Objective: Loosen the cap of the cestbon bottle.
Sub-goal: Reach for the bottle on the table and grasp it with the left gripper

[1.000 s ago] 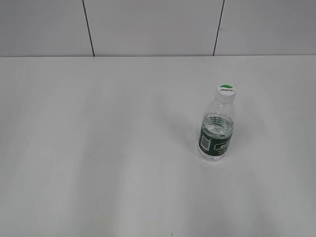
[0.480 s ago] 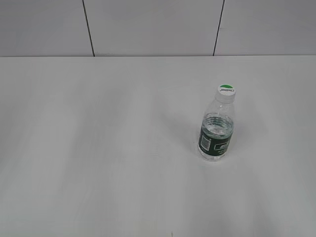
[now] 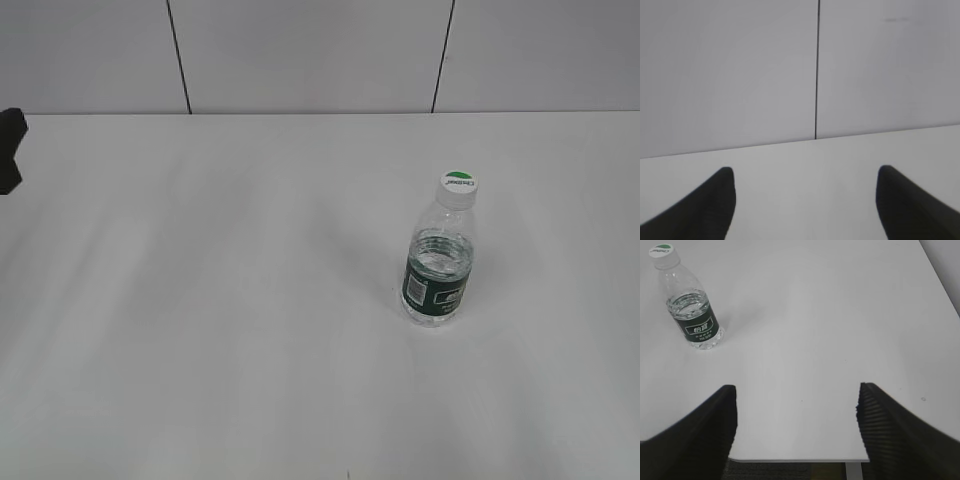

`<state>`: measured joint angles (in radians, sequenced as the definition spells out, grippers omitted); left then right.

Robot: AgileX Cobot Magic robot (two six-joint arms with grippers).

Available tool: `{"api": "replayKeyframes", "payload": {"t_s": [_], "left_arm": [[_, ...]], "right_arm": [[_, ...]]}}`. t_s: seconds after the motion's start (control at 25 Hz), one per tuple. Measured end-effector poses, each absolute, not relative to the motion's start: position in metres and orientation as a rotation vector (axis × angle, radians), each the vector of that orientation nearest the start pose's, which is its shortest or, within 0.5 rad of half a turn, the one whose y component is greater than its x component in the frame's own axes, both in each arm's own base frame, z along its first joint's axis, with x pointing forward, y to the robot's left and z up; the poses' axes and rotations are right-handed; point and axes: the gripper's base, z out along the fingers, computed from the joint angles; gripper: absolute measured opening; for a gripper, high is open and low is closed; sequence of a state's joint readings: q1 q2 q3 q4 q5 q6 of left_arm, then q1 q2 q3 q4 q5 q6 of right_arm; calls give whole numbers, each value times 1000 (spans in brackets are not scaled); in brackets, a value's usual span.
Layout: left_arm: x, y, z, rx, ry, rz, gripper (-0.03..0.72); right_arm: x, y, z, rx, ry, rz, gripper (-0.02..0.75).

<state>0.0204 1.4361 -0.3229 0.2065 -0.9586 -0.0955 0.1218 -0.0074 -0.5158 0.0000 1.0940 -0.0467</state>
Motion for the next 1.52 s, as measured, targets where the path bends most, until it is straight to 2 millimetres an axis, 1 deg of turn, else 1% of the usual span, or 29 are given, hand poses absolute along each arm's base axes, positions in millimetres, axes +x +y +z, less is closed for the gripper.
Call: {"api": "replayKeyframes", "payload": {"t_s": [0.08, 0.24, 0.48, 0.68, 0.76, 1.0, 1.08, 1.16, 1.24, 1.36, 1.52], "left_arm": [[246, -13, 189, 165, 1659, -123, 527], [263, -24, 178, 321, 1678, -181, 527], [288, -37, 170, 453, 1681, -310, 527], [301, -48, 163, 618, 1665, -400, 527], [306, -52, 160, 658, 1660, -456, 527], [318, -65, 139, 795, 1573, -640, 527], [321, -69, 128, 856, 1575, -689, 527], [323, -73, 121, 923, 1569, -724, 527], [325, -79, 119, 965, 1558, -750, 529], [327, -92, 123, 1009, 1519, -778, 530], [326, -119, 127, 1041, 1501, -867, 540]], "right_arm": [[-9, -1, 279, -173, 2047, 47, 569], [-9, -1, 279, -173, 2047, 47, 569], [-9, -1, 279, -173, 2047, 47, 569], [-9, -1, 279, -173, 2047, 47, 569], [-9, -1, 279, -173, 2047, 47, 569], [-9, -1, 279, -173, 2047, 47, 569], [-9, -1, 279, -173, 2047, 47, 569], [-9, -1, 279, -173, 2047, 47, 569], [-9, -1, 279, -173, 2047, 47, 569], [-9, -1, 279, -173, 2047, 47, 569], [-9, -1, 279, -173, 2047, 47, 569]]}}
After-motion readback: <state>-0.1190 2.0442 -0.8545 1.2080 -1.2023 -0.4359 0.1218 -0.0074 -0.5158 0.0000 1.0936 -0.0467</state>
